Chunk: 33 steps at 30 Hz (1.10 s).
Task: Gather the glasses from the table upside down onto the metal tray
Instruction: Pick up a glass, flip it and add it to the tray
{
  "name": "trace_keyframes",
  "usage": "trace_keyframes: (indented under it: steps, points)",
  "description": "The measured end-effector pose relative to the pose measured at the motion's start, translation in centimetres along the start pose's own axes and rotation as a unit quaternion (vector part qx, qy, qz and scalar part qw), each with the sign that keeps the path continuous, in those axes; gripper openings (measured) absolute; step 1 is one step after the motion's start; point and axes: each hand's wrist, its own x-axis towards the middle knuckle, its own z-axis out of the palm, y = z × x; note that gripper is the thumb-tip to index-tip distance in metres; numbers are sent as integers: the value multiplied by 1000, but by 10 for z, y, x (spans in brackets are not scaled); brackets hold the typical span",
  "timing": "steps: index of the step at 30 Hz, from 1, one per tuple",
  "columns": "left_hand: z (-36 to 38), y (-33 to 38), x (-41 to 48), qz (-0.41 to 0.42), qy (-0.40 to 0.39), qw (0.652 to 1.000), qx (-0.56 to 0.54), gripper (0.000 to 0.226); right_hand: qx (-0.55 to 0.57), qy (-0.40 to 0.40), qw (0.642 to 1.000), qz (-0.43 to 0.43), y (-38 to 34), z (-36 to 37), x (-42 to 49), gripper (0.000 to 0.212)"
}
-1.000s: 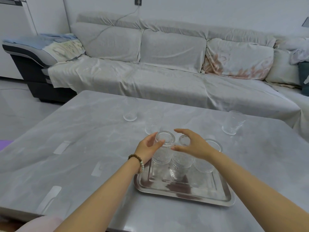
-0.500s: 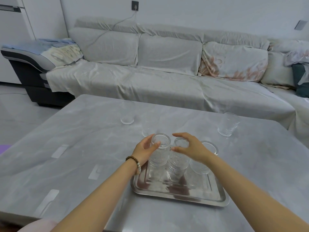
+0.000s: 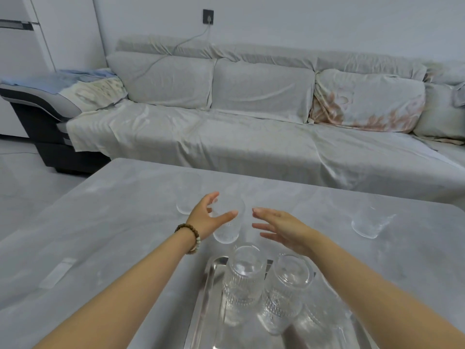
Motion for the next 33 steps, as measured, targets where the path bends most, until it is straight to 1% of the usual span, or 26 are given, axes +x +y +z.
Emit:
trace_keyframes:
  steps: [2,5,7,9,11,13,15,17,20,22,24,26,28,29,31,33]
  points:
    - [3,-3,11,17,-21,999,29,91,29,-24,999,30,4,2,16,57]
    - [5,-8,22,40,-38,996,74,98,47,-53,996,61,12,5,33,53]
    - [5,-9,24,52,-19,994,97,99,44,-64,994,71,14,7,36,51]
    - [5,-8,20,62,11,993,101,98,12,-63,996,67,11,8,33,52]
    - [4,-5,15,64,55,995,57,93,-29,-51,998,30,4,8,27,50]
    - [1,6,8,69,95,993,-17,85,-46,-16,998,-27,-7,8,16,47]
    - [-6,26,-1,76,109,987,-94,82,-46,13,996,-76,-20,8,3,47]
    - [-12,49,-16,78,100,977,-172,79,-11,16,994,-109,-31,8,-15,51]
    - [-16,70,-50,71,67,955,-279,72,106,-8,984,-145,-44,16,-48,59]
    - [-15,77,-75,62,38,943,-324,76,176,-33,972,-155,-49,24,-73,58]
    - [-12,78,-99,60,11,936,-347,76,202,-38,965,-162,-51,32,-97,57]
    - [-11,75,-121,60,-11,932,-356,79,198,-15,967,-161,-48,40,-120,63]
    - [-13,68,-140,66,-37,933,-352,84,172,17,972,-157,-42,47,-140,68]
    - [-15,63,-148,71,-54,937,-339,81,150,35,975,-159,-39,50,-150,70]
    - [-19,50,-162,80,-82,949,-294,68,80,80,979,-172,-33,55,-166,74]
    - [-21,34,-171,76,-90,962,-246,61,2,125,973,-194,-26,58,-179,70]
